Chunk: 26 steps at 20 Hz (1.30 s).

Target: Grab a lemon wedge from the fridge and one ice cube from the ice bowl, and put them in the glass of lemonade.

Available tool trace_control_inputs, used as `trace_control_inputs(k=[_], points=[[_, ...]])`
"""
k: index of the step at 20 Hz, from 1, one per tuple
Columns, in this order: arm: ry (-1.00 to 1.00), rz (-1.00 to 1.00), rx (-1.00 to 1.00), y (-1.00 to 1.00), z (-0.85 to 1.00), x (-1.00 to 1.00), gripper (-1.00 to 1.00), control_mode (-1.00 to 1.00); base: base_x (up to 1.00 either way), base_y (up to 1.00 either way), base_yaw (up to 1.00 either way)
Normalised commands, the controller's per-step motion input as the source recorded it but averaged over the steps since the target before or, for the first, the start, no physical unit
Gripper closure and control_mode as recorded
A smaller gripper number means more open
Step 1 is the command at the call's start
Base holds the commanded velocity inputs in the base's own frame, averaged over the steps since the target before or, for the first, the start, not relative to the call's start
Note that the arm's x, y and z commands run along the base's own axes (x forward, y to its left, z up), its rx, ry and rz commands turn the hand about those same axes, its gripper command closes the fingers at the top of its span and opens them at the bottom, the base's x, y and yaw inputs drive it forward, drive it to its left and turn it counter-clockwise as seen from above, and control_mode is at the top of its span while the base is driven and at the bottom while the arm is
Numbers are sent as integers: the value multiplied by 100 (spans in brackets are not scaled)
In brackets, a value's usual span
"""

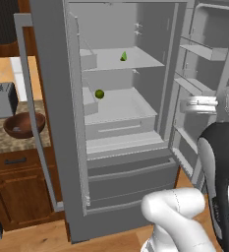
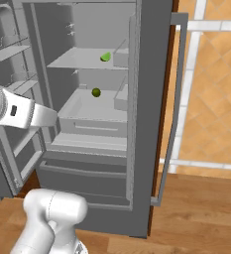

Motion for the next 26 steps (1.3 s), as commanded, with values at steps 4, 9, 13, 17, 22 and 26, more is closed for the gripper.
trace_control_inputs(k=[4,9,13,17,22,26], points=[[0,0,0,0,3,-40,-100,-100,0,0,0],[0,0,0,0,0,-9,-100,-100,0,0,0],[0,0,2,0,0,-51,-100,-100,0,0,0],[-1,-1,1,0,0,-24,-100,-100,0,0,0],[8,4,0,0,1,63,-100,-100,0,0,0],[1,5,0,0,1,-20,-100,-100,0,0,0]])
